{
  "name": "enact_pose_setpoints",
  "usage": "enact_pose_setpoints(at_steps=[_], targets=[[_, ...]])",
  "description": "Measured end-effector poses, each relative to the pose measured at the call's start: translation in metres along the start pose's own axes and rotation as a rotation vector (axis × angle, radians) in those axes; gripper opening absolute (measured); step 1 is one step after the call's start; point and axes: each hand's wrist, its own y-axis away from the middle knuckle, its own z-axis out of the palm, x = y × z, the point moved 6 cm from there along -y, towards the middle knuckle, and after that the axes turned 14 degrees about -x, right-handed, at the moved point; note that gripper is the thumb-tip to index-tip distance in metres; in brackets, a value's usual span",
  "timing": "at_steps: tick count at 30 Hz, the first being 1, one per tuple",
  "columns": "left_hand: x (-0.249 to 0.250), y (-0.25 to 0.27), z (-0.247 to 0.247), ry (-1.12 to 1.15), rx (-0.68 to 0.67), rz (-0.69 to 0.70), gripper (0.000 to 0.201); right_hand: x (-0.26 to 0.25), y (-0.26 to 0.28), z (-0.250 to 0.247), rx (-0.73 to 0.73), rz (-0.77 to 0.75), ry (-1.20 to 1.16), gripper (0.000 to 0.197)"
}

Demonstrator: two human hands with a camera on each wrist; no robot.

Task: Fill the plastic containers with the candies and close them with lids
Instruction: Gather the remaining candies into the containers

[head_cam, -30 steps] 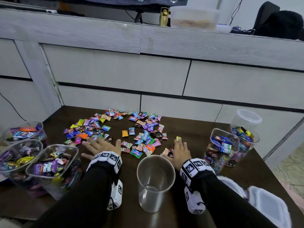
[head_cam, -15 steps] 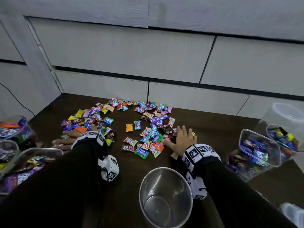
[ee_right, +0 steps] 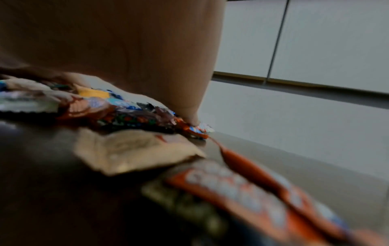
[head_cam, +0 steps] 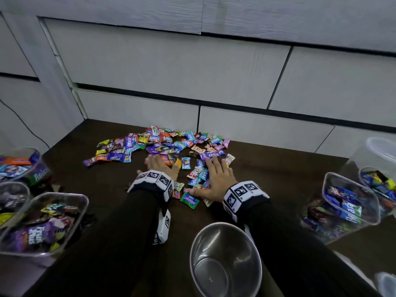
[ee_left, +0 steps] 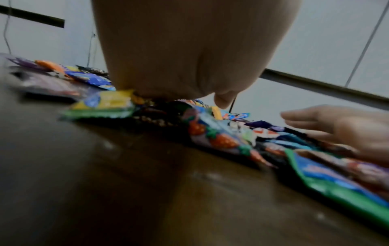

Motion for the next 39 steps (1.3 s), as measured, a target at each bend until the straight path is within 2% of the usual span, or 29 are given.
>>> enact_pose_setpoints(at_steps=[2, 6, 8, 11, 13, 15, 18, 20, 24, 28, 32, 34, 36, 39], targets=[[0.001, -0.001, 0.002, -0.013, -0.024, 0.044, 0.077, -0.005, -0.003, 0.002, 0.001, -0.015, 0.063, 0.123], [-0.007, 0.005, -0.021, -0.089, 0.2, 0.046, 0.09, -0.006, -0.01, 0.004, -0.013, 0.003, 0.154, 0.124], [-0.003, -0.002, -0.021, -0.179, 0.126, 0.105, 0.1, -0.007, -0.011, 0.006, -0.041, 0.001, 0.156, 0.12], [0.007, -0.016, -0.002, -0.437, -0.112, 0.221, 0.103, -0.014, -0.011, 0.005, -0.041, -0.067, 0.149, 0.1], [0.008, -0.017, 0.009, -0.562, -0.173, 0.283, 0.105, -0.017, -0.007, 0.001, -0.001, -0.128, 0.123, 0.083], [0.004, -0.015, 0.017, -0.587, -0.216, 0.323, 0.114, -0.016, -0.002, -0.004, 0.041, -0.16, 0.091, 0.075], [-0.001, -0.008, 0.028, -0.638, -0.32, 0.358, 0.138, -0.016, 0.002, -0.003, 0.027, -0.139, 0.076, 0.089], [0.0, -0.001, 0.032, -0.68, -0.328, 0.347, 0.143, -0.021, 0.003, 0.0, -0.004, -0.113, 0.192, 0.095], [-0.002, 0.009, 0.034, -0.662, -0.231, 0.339, 0.125, -0.029, 0.007, 0.001, 0.073, -0.1, 0.37, 0.08], [-0.002, 0.016, 0.026, -0.645, -0.094, 0.339, 0.097, -0.026, 0.013, 0.001, 0.044, -0.123, 0.258, 0.058], [0.005, 0.025, 0.022, -0.634, -0.02, 0.322, 0.079, -0.023, 0.02, -0.002, 0.027, -0.183, 0.189, 0.044], [0.011, 0.029, 0.02, -0.624, -0.008, 0.33, 0.065, -0.02, 0.022, -0.006, 0.022, -0.201, 0.198, 0.043], [0.014, 0.029, 0.018, -0.557, -0.056, 0.337, 0.051, -0.016, 0.026, -0.013, 0.027, -0.206, 0.163, 0.044], [0.016, 0.028, 0.014, -0.486, -0.131, 0.359, 0.039, -0.004, 0.039, -0.026, 0.112, -0.205, -0.016, 0.048]])
